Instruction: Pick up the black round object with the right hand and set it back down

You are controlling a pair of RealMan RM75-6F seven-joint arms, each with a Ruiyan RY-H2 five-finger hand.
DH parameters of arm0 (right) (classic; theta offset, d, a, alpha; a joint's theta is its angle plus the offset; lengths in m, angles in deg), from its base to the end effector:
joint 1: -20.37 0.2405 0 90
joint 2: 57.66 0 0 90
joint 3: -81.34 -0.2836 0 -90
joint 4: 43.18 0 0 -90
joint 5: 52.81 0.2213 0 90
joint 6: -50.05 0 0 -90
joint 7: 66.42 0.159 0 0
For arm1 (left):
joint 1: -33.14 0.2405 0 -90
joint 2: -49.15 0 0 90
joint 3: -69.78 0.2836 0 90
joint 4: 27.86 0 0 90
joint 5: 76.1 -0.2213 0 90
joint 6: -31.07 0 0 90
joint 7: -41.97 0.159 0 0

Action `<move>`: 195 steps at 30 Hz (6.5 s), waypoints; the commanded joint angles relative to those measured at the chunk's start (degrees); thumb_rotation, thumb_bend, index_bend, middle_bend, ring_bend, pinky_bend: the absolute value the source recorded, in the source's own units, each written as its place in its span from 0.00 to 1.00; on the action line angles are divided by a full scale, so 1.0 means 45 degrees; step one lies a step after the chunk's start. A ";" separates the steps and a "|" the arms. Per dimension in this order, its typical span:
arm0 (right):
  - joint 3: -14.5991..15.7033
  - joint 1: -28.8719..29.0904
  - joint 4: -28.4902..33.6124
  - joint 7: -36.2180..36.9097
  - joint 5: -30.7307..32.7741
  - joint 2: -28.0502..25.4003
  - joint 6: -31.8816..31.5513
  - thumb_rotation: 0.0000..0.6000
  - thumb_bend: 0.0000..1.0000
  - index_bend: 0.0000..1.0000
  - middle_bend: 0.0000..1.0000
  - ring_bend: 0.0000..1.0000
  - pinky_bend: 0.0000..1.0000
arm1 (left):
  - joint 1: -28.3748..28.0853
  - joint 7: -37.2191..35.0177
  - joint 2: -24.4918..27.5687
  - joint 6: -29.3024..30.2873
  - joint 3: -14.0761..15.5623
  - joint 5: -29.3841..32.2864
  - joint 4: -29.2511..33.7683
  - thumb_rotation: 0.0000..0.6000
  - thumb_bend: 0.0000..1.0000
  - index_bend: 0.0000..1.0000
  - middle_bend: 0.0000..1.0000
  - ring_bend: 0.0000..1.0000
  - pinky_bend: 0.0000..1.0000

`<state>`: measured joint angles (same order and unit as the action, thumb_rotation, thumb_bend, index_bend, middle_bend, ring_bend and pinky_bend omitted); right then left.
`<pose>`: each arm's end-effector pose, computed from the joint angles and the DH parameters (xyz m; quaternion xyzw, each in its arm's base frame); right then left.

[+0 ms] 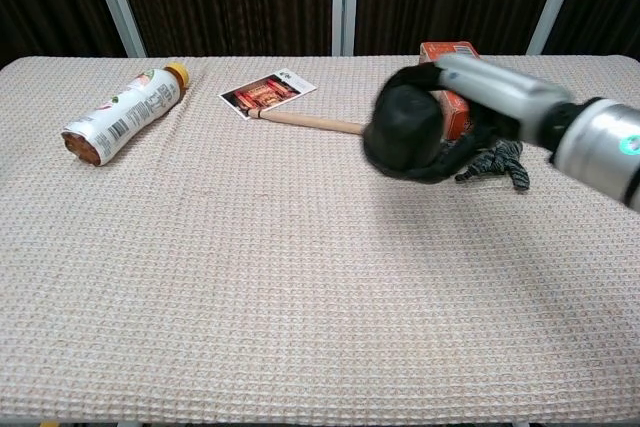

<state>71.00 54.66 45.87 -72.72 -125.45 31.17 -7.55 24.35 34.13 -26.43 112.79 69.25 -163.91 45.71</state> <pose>-0.1743 -0.3378 -0.0306 0.6894 -0.4595 0.4361 0.3512 -0.3756 0.2193 0.1060 -0.6273 -0.3927 -0.3842 0.5520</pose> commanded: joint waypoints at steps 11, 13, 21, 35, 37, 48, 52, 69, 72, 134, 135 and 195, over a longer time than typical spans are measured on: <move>0.0258 -0.0496 0.0160 0.1115 -0.1041 -0.0907 -0.0281 1.00 0.20 0.34 0.42 0.02 0.00 | 0.0054 0.0086 -0.0037 0.0195 -0.0021 -0.0020 -0.0013 1.00 0.12 0.14 0.12 0.00 0.18; -0.0001 -0.0217 0.0816 0.0686 -0.1562 -0.0852 -0.0623 1.00 0.20 0.34 0.42 0.02 0.00 | 0.0110 0.0141 0.0078 0.0272 -0.0038 0.0017 0.0077 1.00 0.12 0.14 0.12 0.00 0.18; -0.0032 -0.0770 0.2202 -0.0166 -0.2497 -0.1527 -0.2437 1.00 0.20 0.34 0.42 0.03 0.00 | 0.0096 0.0107 -0.0035 0.0137 -0.0012 0.0058 0.0022 1.00 0.12 0.14 0.12 0.00 0.18; 0.0136 -0.0194 0.0603 0.0321 -0.0390 -0.0751 -0.0080 1.00 0.20 0.34 0.42 0.02 0.00 | 0.0061 0.0035 -0.0075 0.0103 0.0014 -0.0020 -0.0095 1.00 0.12 0.14 0.12 0.00 0.18; -0.0005 -0.0479 0.1799 0.0584 -0.1504 -0.1457 -0.1212 1.00 0.20 0.35 0.42 0.03 0.00 | 0.0024 0.0100 -0.0106 0.0103 0.0030 -0.0093 -0.0066 1.00 0.12 0.14 0.12 0.00 0.18; 0.0651 -0.0769 0.0682 0.0295 -0.1325 -0.1149 -0.1076 1.00 0.19 0.35 0.42 0.03 0.00 | -0.0001 0.0277 -0.0080 0.0018 0.0062 -0.0079 0.0053 1.00 0.12 0.14 0.12 0.00 0.18; 0.0978 -0.0446 -0.0989 0.0118 -0.0455 0.0127 0.0173 1.00 0.20 0.35 0.42 0.03 0.00 | 0.0039 0.0297 -0.0046 0.0060 0.0092 -0.0092 0.0070 1.00 0.12 0.14 0.12 0.00 0.18; 0.0637 -0.1420 0.1171 0.0376 -0.1411 -0.2427 -0.2051 1.00 0.20 0.35 0.42 0.03 0.00 | -0.0004 0.0122 -0.0057 0.0070 0.0032 -0.0093 0.0019 1.00 0.12 0.14 0.12 0.00 0.18; 0.0517 -0.0911 0.0905 0.0448 -0.0908 -0.1828 -0.1053 1.00 0.20 0.35 0.42 0.03 0.00 | 0.0024 0.0049 -0.0077 0.0070 0.0061 -0.0087 -0.0051 1.00 0.12 0.14 0.12 0.00 0.18; 0.1851 -0.2310 -0.2932 0.4144 -0.1426 -0.0679 -0.0670 1.00 0.19 0.32 0.42 0.03 0.00 | -0.0006 0.0276 -0.0212 0.0016 0.0106 -0.0083 -0.0029 1.00 0.12 0.14 0.12 0.00 0.18; 0.1847 -0.2314 -0.2953 0.4145 -0.1426 -0.0663 -0.0655 1.00 0.18 0.32 0.42 0.03 0.00 | -0.0001 0.0271 -0.0213 0.0012 0.0110 -0.0078 -0.0036 1.00 0.12 0.14 0.12 0.00 0.18; 0.1252 -0.3118 -0.1239 0.3251 -0.1800 -0.2071 -0.2391 1.00 0.06 0.26 0.42 0.01 0.00 | -0.0001 0.0343 0.0019 0.0252 0.0105 -0.0289 0.0291 1.00 0.12 0.14 0.12 0.00 0.18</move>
<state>76.96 41.16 39.88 -58.39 -133.48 22.60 -17.51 24.34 35.67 -26.35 113.92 69.72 -165.21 47.02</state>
